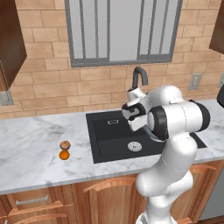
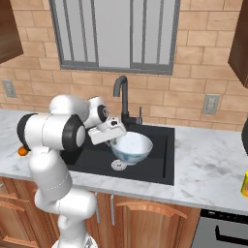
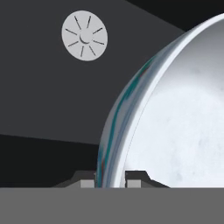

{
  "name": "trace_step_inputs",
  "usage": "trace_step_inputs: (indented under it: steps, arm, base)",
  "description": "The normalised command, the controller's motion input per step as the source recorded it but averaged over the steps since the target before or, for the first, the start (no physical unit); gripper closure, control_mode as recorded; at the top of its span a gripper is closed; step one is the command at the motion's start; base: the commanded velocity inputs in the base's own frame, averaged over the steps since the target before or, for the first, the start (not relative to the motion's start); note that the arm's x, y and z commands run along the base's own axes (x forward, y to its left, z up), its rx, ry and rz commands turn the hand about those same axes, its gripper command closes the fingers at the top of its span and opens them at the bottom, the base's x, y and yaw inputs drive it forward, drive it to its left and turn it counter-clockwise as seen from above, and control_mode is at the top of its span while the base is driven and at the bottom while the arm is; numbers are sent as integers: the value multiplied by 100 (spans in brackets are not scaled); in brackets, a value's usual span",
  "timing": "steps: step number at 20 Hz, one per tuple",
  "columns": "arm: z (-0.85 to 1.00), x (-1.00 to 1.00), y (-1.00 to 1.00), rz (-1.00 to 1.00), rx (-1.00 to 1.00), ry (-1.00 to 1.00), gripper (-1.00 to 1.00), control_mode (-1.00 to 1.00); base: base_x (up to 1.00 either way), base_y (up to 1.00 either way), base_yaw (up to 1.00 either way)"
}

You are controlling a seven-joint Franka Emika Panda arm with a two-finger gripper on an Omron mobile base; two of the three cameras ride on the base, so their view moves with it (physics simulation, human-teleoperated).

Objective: Remove the tangerine and tangerine from the sink. Then move the bowl and cup from the counter to the sink for washing.

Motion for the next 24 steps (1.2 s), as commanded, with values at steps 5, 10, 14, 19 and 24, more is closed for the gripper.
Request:
trace_step_inputs:
  steps: [5, 10, 14, 19, 24]
  arm:
    - [-16, 12, 0, 0, 0, -1, 100, -100]
    - [-11, 16, 0, 0, 0, -1, 100, -100]
    - [-10, 19, 0, 0, 0, 0, 100, -100]
    - [-12, 20, 0, 0, 0, 0, 100, -100]
    - [-13, 20, -2, 0, 0, 0, 100, -100]
  base:
    - [0, 0, 0]
    - [0, 0, 0]
    - [0, 0, 0]
    - [0, 0, 0]
    - [0, 0, 0]
